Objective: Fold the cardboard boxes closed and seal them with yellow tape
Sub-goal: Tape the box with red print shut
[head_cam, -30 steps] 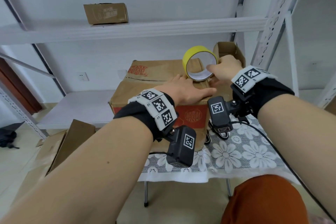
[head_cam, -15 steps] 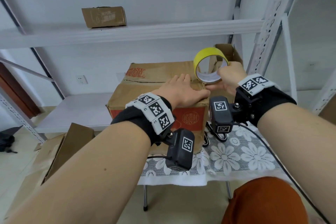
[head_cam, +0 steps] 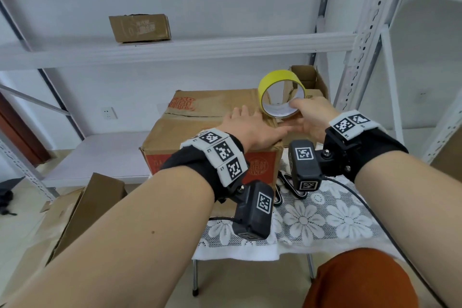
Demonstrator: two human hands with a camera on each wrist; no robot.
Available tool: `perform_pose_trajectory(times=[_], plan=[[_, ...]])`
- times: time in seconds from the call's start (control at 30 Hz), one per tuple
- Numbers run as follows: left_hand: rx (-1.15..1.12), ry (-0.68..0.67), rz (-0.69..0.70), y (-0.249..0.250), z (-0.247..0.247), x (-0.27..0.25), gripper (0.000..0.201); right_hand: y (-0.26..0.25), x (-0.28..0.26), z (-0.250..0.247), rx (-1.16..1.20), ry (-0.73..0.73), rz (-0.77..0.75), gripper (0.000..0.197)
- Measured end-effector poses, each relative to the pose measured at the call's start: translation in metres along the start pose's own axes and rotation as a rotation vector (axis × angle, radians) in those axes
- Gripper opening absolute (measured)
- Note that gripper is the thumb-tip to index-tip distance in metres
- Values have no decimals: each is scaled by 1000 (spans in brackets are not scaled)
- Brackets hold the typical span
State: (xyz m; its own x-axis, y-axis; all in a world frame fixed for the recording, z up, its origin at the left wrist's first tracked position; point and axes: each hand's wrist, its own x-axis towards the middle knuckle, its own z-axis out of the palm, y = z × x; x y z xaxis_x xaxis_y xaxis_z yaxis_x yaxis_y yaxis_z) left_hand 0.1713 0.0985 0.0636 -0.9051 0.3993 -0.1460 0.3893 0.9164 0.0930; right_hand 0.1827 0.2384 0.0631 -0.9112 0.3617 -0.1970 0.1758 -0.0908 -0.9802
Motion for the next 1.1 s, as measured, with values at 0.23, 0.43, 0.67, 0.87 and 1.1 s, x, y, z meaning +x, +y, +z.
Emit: perform_pose_trajectory(times=[0.23, 0.43, 0.67, 0.87, 1.1], plan=[[-6, 29, 43, 4, -2, -2, 75, 0, 6, 10, -160, 6, -59, 23], [-10, 20, 55, 2, -1, 6, 82, 0, 7, 4, -154, 0, -89, 22], [-15, -12, 45, 2, -2, 2, 95, 14, 9, -5, 84, -49, -66, 27], [-41, -10, 27, 2, 3, 5, 88, 31, 11, -9, 261, -81, -6, 13], [-46, 3, 32, 3, 4, 0, 86, 44, 15, -7, 372, -92, 110, 10]])
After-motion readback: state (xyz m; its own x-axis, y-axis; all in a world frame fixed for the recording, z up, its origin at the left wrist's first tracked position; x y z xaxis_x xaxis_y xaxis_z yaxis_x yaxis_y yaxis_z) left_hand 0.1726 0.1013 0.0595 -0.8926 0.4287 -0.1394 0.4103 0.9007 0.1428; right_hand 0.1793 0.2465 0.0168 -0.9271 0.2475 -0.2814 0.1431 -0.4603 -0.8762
